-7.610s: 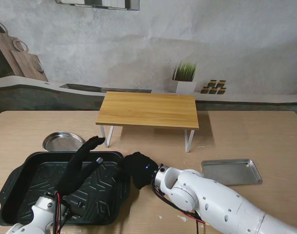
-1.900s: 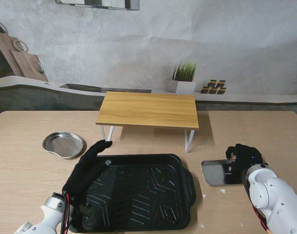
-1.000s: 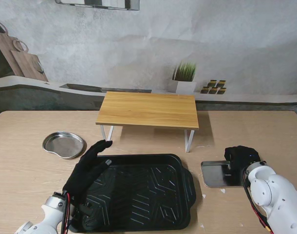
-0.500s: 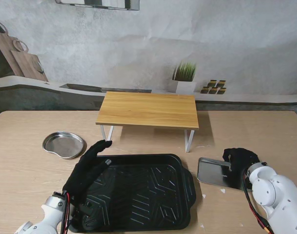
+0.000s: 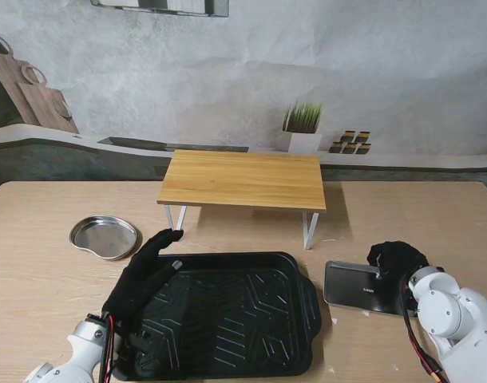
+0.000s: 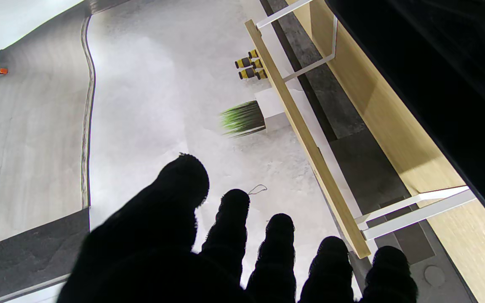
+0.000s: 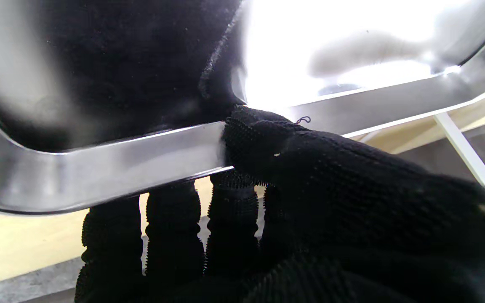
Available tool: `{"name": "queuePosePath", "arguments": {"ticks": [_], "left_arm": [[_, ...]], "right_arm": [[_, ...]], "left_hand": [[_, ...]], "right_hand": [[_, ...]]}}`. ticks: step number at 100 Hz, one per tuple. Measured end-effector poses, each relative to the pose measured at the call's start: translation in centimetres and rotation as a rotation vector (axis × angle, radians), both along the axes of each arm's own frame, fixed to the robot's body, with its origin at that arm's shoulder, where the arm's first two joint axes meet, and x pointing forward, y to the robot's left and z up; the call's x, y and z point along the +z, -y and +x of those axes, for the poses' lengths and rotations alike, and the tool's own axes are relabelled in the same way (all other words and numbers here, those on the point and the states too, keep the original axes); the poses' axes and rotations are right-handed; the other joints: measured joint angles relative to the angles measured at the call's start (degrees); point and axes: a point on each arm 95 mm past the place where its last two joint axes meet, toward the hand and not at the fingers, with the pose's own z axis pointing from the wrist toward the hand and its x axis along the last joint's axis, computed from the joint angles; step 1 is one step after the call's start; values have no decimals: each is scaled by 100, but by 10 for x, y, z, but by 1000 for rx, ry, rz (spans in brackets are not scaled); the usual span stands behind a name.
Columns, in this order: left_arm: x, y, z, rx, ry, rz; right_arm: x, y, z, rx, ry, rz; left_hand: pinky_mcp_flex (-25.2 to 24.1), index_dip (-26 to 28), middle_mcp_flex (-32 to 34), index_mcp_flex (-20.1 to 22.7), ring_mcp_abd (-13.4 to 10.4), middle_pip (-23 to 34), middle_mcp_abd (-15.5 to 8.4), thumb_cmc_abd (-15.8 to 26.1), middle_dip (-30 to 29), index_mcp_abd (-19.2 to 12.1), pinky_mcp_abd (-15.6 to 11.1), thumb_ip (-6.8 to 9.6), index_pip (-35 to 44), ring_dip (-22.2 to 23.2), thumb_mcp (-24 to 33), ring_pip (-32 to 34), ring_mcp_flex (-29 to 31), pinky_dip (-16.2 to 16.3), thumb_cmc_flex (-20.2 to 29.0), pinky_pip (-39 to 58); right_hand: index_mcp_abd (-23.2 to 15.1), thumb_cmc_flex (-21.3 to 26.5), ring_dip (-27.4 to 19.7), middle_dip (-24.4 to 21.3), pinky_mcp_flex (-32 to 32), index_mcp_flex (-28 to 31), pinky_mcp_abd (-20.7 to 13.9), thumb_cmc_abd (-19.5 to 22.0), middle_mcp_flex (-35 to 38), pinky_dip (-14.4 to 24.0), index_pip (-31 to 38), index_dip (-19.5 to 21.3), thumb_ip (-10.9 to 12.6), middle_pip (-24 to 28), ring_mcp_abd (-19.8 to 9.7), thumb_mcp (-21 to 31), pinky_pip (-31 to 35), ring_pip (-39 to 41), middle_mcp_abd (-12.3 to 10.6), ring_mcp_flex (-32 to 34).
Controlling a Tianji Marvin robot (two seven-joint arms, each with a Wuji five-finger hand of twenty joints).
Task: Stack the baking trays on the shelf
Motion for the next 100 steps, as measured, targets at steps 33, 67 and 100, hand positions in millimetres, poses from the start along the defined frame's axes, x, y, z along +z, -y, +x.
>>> {"name": "queuePosePath", "arguments": {"ticks": [33,67,100], "left_arm": [[1,0,0,-4,3,-5],[1,-2,-1,-7,7,-10],[1,-3,-3,-8,10,-12]], "right_arm": [[15,6,-10,-84,-11,52],[31,12,-22,-125,-30,170],[49,20,-38,-156,5,233]], "left_hand": [[0,0,0,0,0,6,2,0,1,0,0,0,0,0,0,0,0,0,0,0],[0,0,0,0,0,8,3,0,1,0,0,0,0,0,0,0,0,0,0,0],[0,0,5,0,0,10,4,0,2,0,0,0,0,0,0,0,0,0,0,0]], "right_hand": [[390,0,230,427,654,13,220,-248,131,-91,-34,24,0,418,19,2,780,92,231,604],[827,-6,464,774,704,46,234,-285,183,-94,-34,247,0,873,137,-27,882,703,336,798],[939,-9,616,893,701,96,292,-286,207,-101,-36,516,-2,1147,237,-47,883,1008,380,927]]}}
